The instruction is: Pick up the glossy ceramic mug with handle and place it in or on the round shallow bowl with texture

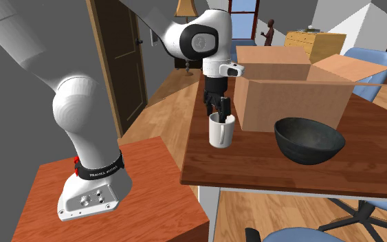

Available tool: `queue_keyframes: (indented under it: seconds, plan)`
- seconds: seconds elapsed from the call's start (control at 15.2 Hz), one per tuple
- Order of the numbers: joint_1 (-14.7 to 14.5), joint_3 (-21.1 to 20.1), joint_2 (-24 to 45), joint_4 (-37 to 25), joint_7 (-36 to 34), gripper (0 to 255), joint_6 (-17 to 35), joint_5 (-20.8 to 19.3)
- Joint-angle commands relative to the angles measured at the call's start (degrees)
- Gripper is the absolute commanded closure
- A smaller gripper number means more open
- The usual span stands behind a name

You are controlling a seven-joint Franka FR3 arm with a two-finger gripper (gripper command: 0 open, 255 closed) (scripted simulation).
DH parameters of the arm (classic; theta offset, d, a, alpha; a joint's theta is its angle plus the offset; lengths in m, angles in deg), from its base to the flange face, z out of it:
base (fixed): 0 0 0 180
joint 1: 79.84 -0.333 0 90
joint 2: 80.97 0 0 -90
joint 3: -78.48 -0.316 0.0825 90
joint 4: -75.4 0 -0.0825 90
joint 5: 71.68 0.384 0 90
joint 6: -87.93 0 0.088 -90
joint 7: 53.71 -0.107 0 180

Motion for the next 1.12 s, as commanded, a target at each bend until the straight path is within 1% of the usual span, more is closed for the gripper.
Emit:
queue_keyframes:
  seconds: [0.0,0.07,0.66,1.06]
  plan:
    - [0.0,0.0,0.0,0.0,0.0,0,0.0,0.0]
    - [0.0,0.0,0.0,0.0,0.0,255,0.0,0.0]
    - [0.0,0.0,0.0,0.01,0.0,255,0.01,0.0]
    - [-0.11,-0.1,-3.2,-2.43,0.34,255,-5.62,0.31]
